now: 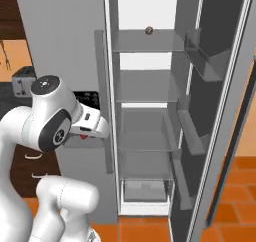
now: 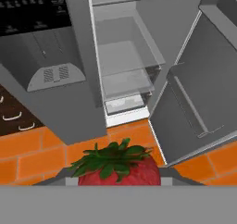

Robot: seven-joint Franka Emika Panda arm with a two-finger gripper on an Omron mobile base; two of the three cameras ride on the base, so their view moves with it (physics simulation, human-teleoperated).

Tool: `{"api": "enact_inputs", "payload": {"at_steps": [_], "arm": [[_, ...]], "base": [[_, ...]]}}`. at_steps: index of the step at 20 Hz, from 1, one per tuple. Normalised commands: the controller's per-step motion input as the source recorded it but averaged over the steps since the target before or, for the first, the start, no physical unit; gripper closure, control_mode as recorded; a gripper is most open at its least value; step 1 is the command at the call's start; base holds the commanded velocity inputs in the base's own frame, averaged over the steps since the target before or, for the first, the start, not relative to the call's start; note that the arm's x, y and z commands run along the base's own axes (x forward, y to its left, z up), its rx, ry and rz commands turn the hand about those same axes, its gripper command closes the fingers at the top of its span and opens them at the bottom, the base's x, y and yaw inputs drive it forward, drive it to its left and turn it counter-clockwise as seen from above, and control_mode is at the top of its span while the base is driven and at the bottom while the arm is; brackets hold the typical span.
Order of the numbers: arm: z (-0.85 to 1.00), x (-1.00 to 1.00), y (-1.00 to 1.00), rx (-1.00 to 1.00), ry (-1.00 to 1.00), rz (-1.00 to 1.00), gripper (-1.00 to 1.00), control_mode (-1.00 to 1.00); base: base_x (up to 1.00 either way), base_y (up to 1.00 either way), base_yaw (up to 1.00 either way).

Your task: Take the strawberry from the fridge and place it on top of the pancake, located on the dining counter.

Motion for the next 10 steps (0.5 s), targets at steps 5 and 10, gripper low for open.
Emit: {"api": "enact_inputs", "payload": {"at_steps": [5, 10], "arm": [[0.00, 0.00, 0.00, 0.00, 0.00, 0.00, 1.00, 1.00], [0.00, 0.00, 0.00, 0.00, 0.00, 0.00, 1.00, 1.00]], "base": [[-0.73, 0.65, -0.64], [-0.61, 0.57, -0.70]]}}
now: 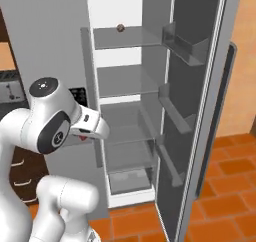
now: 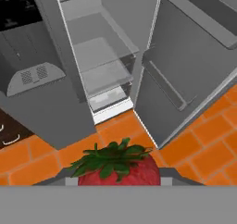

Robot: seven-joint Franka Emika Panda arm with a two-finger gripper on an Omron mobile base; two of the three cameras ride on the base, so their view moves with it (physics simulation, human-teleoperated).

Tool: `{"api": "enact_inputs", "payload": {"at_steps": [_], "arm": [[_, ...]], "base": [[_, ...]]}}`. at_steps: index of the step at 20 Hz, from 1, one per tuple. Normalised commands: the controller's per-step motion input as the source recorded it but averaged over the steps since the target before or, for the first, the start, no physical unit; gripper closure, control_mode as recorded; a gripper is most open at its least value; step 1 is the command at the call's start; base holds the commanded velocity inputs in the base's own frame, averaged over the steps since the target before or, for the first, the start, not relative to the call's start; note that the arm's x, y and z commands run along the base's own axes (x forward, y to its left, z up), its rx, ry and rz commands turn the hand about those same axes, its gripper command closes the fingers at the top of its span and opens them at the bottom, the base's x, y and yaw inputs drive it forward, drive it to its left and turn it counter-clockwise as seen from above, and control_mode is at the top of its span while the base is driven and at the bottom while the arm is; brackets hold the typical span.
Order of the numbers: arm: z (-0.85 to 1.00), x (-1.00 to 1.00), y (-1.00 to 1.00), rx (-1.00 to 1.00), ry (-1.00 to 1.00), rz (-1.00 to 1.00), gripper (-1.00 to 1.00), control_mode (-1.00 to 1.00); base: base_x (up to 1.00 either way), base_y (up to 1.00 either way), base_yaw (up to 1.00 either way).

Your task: Take the strawberry from the fridge and place it on top of the pancake, located on the dining counter.

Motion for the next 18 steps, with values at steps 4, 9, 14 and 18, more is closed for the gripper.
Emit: {"api": "enact_inputs", "payload": {"at_steps": [4, 9, 14, 18], "arm": [[0.00, 0.00, 0.00, 0.00, 0.00, 0.00, 1.00, 1.00], [0.00, 0.00, 0.00, 0.00, 0.00, 0.00, 1.00, 1.00], [0.00, 0.00, 0.00, 0.00, 0.00, 0.00, 1.00, 1.00], [0.00, 0.00, 0.00, 0.00, 0.00, 0.00, 1.00, 1.00]], "base": [[0.33, 0.72, -0.67], [0.10, 0.49, -0.82], [-0.21, 0.22, -0.88], [-0.35, 0.18, -0.88]]}}
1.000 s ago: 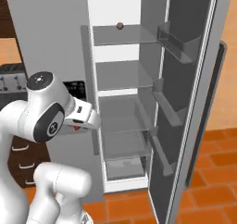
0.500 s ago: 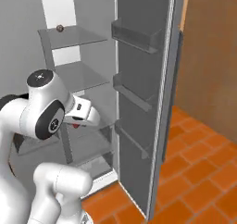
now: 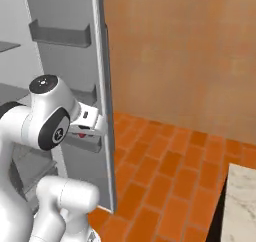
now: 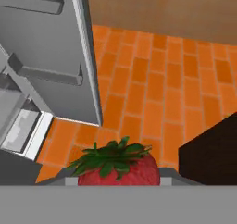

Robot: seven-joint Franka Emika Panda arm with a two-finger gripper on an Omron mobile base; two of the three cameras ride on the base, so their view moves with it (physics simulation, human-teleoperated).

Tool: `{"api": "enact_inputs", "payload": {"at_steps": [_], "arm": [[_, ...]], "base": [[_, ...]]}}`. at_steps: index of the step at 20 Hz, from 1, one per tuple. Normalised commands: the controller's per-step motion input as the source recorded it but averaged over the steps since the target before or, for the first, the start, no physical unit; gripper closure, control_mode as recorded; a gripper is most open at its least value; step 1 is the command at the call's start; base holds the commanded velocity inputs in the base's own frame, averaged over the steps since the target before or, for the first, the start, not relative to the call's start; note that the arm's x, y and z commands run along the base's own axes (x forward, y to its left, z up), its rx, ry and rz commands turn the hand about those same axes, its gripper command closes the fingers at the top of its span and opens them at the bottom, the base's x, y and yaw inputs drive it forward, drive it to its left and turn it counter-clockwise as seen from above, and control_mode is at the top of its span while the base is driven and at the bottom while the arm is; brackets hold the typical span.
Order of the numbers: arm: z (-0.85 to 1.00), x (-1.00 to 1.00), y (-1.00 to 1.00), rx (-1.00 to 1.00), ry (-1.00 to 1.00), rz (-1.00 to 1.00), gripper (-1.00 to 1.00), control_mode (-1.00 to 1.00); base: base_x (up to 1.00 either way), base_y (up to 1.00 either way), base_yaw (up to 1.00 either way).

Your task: Take the strawberry from the fridge and place it on top of the pancake, located on the dining counter.

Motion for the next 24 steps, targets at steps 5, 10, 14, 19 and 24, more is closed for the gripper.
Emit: {"api": "enact_inputs", "payload": {"at_steps": [5, 10, 14, 19, 24], "arm": [[0.00, 0.00, 0.00, 0.00, 0.00, 0.00, 1.00, 1.00], [0.00, 0.00, 0.00, 0.00, 0.00, 0.00, 1.00, 1.00], [0.00, 0.00, 0.00, 0.00, 0.00, 0.00, 1.00, 1.00], [0.00, 0.00, 0.00, 0.00, 0.00, 0.00, 1.00, 1.00], [0.00, 0.00, 0.00, 0.00, 0.00, 0.00, 1.00, 1.00]], "base": [[-0.13, 0.20, -0.88], [0.03, 0.10, -0.86], [0.18, 0.21, -0.84], [0.38, 0.64, -0.69], [0.61, 1.00, -0.38]]}}
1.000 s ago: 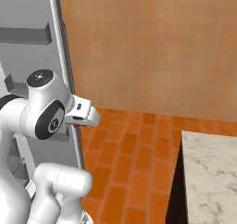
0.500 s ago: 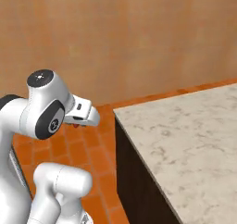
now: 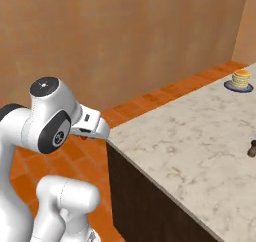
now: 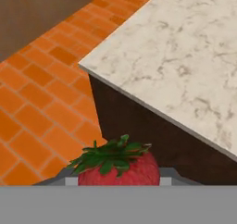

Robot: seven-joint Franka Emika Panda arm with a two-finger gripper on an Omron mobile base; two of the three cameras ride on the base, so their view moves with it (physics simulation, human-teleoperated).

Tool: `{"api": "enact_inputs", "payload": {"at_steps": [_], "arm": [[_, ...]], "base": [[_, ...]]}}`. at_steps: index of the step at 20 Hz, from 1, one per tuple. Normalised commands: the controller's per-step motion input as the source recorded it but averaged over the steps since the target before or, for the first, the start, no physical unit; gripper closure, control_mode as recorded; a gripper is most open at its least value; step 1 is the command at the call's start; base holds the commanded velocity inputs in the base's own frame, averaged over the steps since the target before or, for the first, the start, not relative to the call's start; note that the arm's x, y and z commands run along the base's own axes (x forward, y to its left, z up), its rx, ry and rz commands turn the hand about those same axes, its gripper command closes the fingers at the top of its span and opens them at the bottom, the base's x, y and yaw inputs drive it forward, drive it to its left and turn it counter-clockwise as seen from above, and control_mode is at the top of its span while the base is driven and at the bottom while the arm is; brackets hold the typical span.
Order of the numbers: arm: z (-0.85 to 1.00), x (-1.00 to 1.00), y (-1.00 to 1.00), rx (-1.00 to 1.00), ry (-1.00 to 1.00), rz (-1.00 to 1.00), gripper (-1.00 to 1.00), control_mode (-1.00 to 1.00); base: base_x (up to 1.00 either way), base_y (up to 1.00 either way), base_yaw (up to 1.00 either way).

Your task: Take the strawberry from the fridge and place it on top of the pancake, located on the dining counter.

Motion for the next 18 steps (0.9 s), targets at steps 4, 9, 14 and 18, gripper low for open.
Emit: {"api": "enact_inputs", "payload": {"at_steps": [4, 9, 14, 18], "arm": [[0.00, 0.00, 0.00, 0.00, 0.00, 0.00, 1.00, 1.00], [0.00, 0.00, 0.00, 0.00, 0.00, 0.00, 1.00, 1.00], [0.00, 0.00, 0.00, 0.00, 0.00, 0.00, 1.00, 1.00], [0.00, 0.00, 0.00, 0.00, 0.00, 0.00, 1.00, 1.00]], "base": [[0.75, 0.78, -0.22], [0.85, 0.16, -0.11], [0.27, 0.80, -0.06], [0.52, 0.60, 0.18]]}}
